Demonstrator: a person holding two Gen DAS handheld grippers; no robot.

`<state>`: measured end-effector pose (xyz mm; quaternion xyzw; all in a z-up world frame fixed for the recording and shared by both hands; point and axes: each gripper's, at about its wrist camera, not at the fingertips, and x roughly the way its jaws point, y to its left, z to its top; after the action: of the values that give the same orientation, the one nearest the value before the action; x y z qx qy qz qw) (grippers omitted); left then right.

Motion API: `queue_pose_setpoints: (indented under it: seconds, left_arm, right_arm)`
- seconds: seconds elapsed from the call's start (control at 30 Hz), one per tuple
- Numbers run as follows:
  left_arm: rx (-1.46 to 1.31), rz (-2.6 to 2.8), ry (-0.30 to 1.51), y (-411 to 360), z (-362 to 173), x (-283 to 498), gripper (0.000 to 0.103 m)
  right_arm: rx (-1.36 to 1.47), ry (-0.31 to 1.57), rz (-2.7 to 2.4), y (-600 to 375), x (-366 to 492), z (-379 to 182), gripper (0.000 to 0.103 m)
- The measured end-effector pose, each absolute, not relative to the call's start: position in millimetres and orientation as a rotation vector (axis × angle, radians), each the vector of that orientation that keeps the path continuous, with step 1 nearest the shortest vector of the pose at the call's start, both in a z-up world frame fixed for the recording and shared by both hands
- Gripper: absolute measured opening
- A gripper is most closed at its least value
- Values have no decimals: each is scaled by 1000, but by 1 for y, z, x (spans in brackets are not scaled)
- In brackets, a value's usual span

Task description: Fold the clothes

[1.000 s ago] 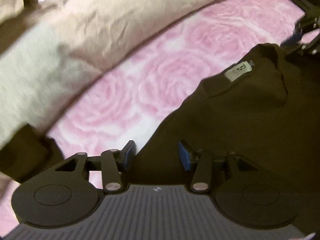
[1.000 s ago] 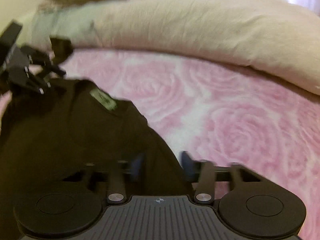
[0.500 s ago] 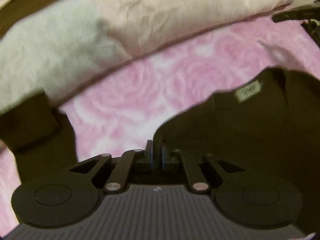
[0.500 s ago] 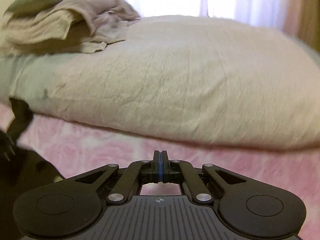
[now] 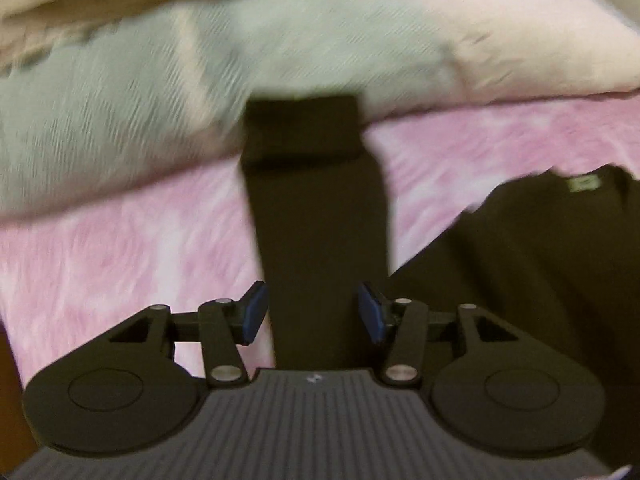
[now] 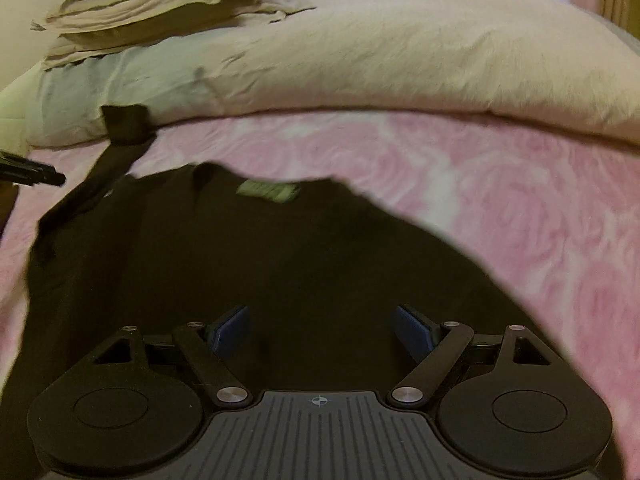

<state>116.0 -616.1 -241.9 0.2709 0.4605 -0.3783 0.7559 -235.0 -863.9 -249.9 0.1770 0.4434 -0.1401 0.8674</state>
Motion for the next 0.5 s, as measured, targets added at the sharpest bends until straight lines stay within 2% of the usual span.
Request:
queue_pose_setpoints:
  seconds: [0.1,0.17,0.27,0.4,0.47,0.5]
  left_arm:
    - [471,-781,1063,-607,-253,140,45]
    - [444,-797,1019,-610,-251,146,43]
    - [483,-920,877,-627,-236,132,44]
    - [672,-1023,860,-667,-255,109,42]
    - [738,-1010,902,-675,-272,109,3]
    - [716,-987,891,-669,-270,112,4]
  right_arm:
    - [368,940,-274,-837,-235,-252,82]
    - [349,945,-261,-823,-230,-253,82]
    - [329,952,-266,-811,-219,-257,82]
    - [330,955,-288,-801,-207,-258,82]
    - [325,958,-293,-793,-201,-256,82]
    - [321,957,-293,-789,-199,-253,82]
